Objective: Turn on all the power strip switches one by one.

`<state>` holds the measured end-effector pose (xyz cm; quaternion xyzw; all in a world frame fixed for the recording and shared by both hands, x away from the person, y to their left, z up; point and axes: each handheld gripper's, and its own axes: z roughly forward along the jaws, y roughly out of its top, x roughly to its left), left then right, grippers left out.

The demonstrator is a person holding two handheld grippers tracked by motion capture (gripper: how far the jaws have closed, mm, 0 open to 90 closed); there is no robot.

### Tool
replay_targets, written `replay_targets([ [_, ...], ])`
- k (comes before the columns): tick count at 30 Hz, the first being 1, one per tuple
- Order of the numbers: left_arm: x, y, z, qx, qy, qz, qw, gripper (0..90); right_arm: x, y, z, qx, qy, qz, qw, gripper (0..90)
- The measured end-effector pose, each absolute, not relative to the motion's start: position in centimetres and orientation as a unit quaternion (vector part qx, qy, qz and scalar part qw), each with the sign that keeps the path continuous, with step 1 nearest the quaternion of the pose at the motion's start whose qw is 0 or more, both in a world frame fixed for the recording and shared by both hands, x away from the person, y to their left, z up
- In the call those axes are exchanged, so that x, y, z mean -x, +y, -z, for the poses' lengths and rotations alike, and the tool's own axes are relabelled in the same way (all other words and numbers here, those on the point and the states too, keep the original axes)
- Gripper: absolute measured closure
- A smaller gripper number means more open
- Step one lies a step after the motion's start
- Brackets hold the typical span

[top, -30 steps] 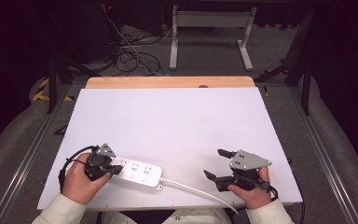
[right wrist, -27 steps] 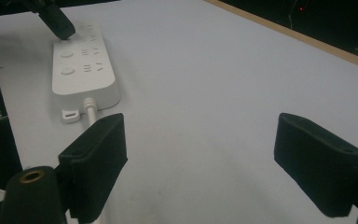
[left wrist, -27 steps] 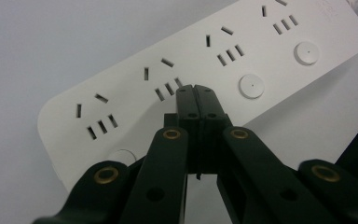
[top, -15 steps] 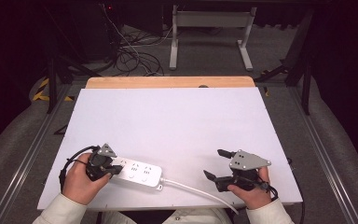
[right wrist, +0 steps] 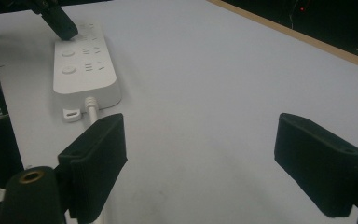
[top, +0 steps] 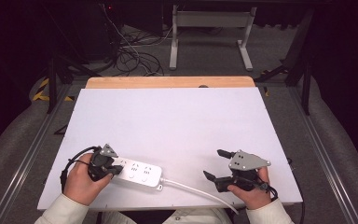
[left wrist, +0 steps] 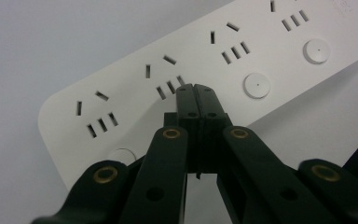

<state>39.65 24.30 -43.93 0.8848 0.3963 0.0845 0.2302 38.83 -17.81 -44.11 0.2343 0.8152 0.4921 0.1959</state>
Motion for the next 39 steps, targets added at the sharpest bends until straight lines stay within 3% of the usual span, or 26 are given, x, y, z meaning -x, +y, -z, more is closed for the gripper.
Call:
replay_targets([
  [18, -39.7, 24.5, 44.2, -0.885, 0.395, -0.08, 0.232, 90.0, -38.8, -17.7, 44.1, -0.236, 0.815, -0.492, 0.194, 17.0],
  [27, -38.8, 25.7, 42.4, -0.86, 0.395, -0.11, 0.304, 90.0, -38.9, -17.8, 44.2, -0.236, 0.816, -0.49, 0.196, 17.0],
  [39, -38.3, 25.8, 41.8, -0.856, 0.395, -0.114, 0.314, 90.0, -39.0, -17.8, 44.2, -0.236, 0.816, -0.491, 0.195, 17.0],
])
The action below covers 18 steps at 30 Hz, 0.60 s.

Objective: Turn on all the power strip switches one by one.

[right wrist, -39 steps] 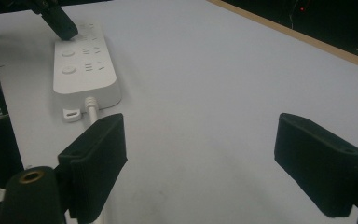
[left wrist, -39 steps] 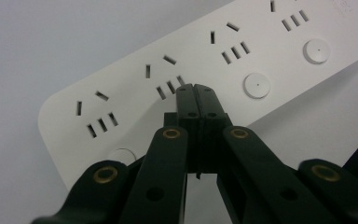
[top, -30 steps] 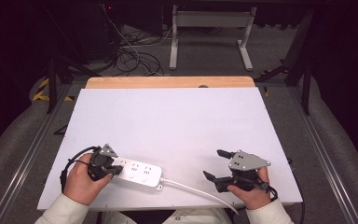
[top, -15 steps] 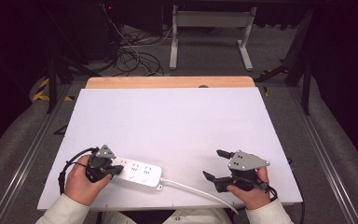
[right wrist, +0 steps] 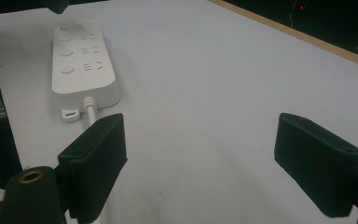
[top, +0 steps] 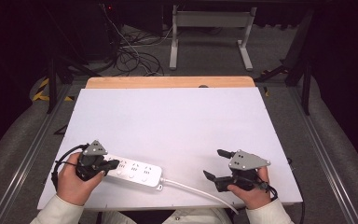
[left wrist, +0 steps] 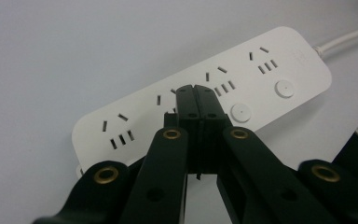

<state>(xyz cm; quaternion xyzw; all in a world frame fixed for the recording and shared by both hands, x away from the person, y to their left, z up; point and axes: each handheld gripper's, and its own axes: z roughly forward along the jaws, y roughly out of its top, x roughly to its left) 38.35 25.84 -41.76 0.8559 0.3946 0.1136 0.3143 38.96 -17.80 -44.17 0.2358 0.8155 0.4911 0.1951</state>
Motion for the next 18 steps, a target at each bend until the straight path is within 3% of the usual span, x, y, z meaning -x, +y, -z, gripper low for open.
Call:
replay_targets([
  [18, -37.9, 24.8, 41.3, -0.861, 0.374, -0.108, 0.327, 90.0, -38.9, -17.7, 44.1, -0.234, 0.815, -0.493, 0.196, 17.0],
])
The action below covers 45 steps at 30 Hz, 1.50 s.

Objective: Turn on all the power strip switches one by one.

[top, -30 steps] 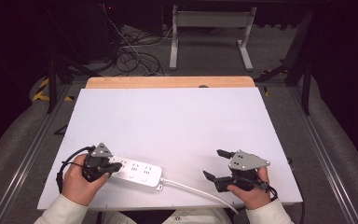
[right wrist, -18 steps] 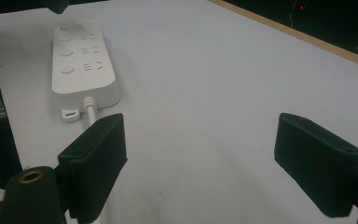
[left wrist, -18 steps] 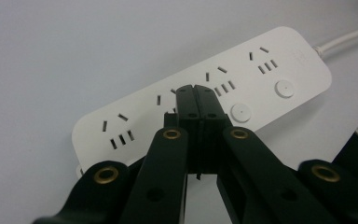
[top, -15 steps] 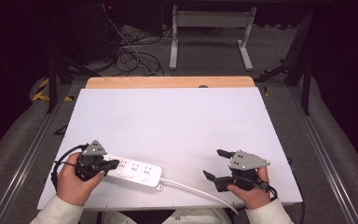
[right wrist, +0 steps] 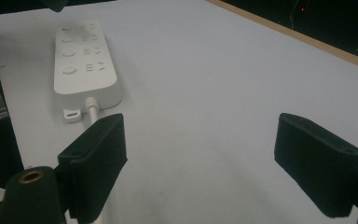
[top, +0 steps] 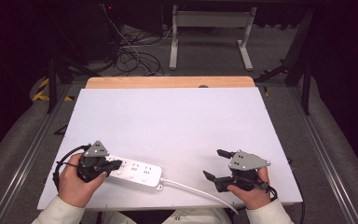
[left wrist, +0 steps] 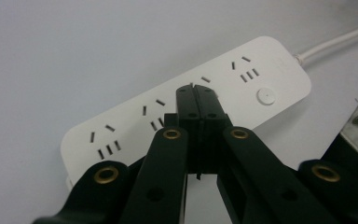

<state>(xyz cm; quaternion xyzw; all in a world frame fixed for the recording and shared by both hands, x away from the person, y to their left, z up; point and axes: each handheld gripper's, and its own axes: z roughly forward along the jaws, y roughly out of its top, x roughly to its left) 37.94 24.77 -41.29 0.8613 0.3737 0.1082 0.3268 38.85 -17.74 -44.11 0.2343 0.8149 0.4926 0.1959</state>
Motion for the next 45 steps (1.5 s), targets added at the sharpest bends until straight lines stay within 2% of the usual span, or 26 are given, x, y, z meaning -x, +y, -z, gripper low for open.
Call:
replay_targets([
  [17, -37.9, 20.8, 42.7, -0.889, 0.329, -0.078, 0.307, 89.9, -38.8, -17.7, 44.1, -0.231, 0.815, -0.495, 0.193, 17.0],
  [45, -38.4, 20.5, 43.8, -0.901, 0.336, -0.096, 0.256, 89.9, -38.8, -17.7, 44.1, -0.228, 0.816, -0.495, 0.192, 17.0],
])
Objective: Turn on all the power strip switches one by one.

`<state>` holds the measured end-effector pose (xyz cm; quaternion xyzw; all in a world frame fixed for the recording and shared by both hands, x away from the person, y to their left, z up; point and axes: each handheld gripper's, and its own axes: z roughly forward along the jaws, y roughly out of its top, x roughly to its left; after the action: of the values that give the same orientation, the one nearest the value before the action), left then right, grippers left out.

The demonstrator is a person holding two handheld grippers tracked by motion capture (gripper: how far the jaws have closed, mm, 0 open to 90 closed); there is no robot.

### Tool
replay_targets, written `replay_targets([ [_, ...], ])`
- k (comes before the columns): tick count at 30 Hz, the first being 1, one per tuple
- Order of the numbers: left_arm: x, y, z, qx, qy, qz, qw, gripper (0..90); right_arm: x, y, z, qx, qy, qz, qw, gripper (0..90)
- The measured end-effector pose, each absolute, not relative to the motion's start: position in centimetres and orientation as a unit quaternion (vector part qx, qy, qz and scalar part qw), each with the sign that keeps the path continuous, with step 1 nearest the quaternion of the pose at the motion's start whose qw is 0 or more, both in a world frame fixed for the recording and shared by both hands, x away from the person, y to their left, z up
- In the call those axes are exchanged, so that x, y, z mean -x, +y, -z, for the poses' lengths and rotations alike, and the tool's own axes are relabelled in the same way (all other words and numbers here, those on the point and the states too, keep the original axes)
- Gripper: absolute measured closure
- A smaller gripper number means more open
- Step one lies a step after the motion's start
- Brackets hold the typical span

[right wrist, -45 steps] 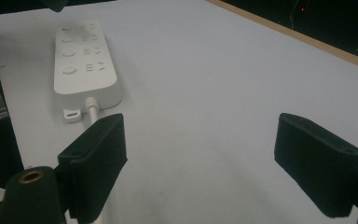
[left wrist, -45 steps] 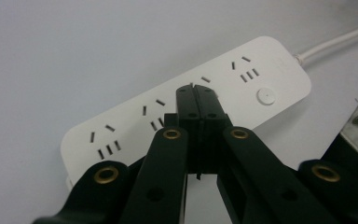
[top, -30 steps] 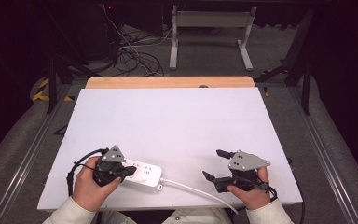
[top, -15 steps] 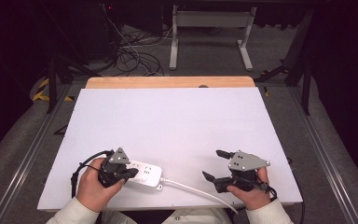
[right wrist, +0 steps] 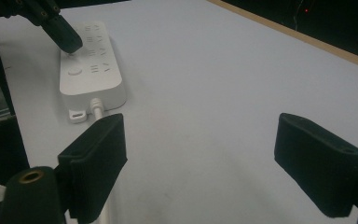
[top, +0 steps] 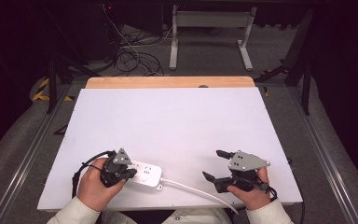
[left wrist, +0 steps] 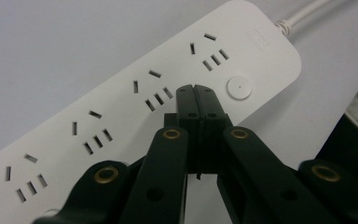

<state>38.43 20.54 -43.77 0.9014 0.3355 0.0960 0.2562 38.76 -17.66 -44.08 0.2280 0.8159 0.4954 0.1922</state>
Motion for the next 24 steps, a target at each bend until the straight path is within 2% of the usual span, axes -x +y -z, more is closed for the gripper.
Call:
replay_targets([
  [24, -38.68, 20.63, 43.99, -0.902, 0.341, -0.093, 0.248, 89.9, -38.71, -17.73, 44.06, -0.228, 0.816, -0.495, 0.192, 17.0],
])
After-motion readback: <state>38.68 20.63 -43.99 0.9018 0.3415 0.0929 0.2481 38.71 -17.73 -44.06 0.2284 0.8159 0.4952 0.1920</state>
